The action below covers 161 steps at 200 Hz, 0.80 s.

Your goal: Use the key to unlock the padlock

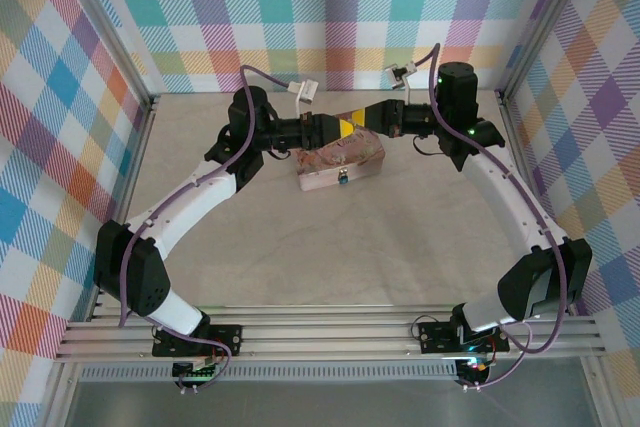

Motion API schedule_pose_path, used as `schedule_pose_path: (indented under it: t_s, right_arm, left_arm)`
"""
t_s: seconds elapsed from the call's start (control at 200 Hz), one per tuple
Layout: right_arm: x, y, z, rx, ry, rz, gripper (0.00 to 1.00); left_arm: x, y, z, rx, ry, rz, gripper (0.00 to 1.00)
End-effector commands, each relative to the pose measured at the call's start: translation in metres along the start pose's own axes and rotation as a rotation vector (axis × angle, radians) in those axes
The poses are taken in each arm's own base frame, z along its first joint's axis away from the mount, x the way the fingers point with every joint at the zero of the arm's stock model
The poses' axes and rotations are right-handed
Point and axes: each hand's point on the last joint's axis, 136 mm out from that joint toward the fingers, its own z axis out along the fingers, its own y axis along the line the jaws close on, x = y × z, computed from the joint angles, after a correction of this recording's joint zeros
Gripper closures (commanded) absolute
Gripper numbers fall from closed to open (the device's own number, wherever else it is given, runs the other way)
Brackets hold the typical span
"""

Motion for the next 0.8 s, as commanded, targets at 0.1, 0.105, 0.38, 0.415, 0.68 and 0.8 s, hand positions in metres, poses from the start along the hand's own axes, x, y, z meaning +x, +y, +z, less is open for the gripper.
schedule_pose_path:
  t_s: [0.1, 0.105, 0.38, 0.415, 0.68, 0.8]
  right_arm:
    - [-0.001, 0.012, -0.003, -0.017, -0.023, -0.027, 1.0]
    - [-0.001, 0.012, -0.004, -0.017, -0.024, -0.027, 1.0]
    - [0.003, 0.014, -0.004, -0.032, -0.021, -0.007, 1.0]
    - [0.004, 0.013, -0.005, -0.031, -0.023, -0.004, 1.0]
    - [0.009, 0.012, -0.003, -0.037, -0.018, 0.022, 1.0]
    - [0.011, 0.009, -0.003, -0.034, -0.023, 0.034, 1.0]
  left_arm:
    - [0.008, 0.003, 0.004, 0.005, 0.025, 0.005, 0.77]
    - [0.008, 0.003, 0.004, 0.006, 0.026, 0.005, 0.77]
    - [0.01, 0.002, 0.004, 0.011, 0.035, 0.003, 0.86]
    - [0.011, 0.003, 0.004, 0.012, 0.038, 0.001, 0.89]
    - [0.013, 0.003, 0.003, 0.008, 0.044, 0.007, 1.0]
    - [0.014, 0.006, 0.002, -0.012, 0.046, 0.012, 1.0]
